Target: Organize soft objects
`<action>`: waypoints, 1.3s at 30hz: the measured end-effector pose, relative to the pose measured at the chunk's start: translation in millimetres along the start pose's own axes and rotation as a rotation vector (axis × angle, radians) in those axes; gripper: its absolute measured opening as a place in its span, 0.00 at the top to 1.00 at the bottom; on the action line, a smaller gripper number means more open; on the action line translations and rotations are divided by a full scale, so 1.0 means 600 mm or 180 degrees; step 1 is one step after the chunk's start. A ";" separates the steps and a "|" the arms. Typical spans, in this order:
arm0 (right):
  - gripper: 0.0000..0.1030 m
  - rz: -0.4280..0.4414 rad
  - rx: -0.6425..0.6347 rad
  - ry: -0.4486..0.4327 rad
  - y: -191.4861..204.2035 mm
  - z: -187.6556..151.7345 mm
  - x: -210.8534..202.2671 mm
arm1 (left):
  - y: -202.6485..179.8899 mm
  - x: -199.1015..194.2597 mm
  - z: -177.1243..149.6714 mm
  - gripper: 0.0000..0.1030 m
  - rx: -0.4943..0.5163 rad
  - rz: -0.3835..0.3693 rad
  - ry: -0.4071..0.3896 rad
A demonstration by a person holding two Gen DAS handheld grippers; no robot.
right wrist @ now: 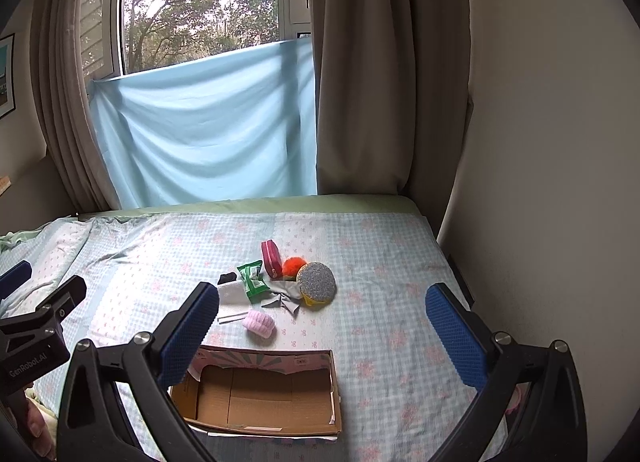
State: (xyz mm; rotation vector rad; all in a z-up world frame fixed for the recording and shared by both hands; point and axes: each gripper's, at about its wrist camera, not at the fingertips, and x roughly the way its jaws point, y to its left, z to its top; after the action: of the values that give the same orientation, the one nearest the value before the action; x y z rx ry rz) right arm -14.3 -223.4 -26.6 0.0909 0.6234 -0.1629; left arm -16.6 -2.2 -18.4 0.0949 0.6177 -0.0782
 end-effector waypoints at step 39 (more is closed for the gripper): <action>0.00 0.0034 0.0031 -0.0020 -0.010 -0.010 0.008 | -0.007 -0.002 -0.002 0.00 -0.0033 0.0018 0.0052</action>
State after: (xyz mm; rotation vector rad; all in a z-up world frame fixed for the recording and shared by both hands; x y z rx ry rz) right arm -14.7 -229.1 -34.4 0.1029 0.6159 -0.1559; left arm -18.8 -6.0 -18.9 0.0875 0.6342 -0.0687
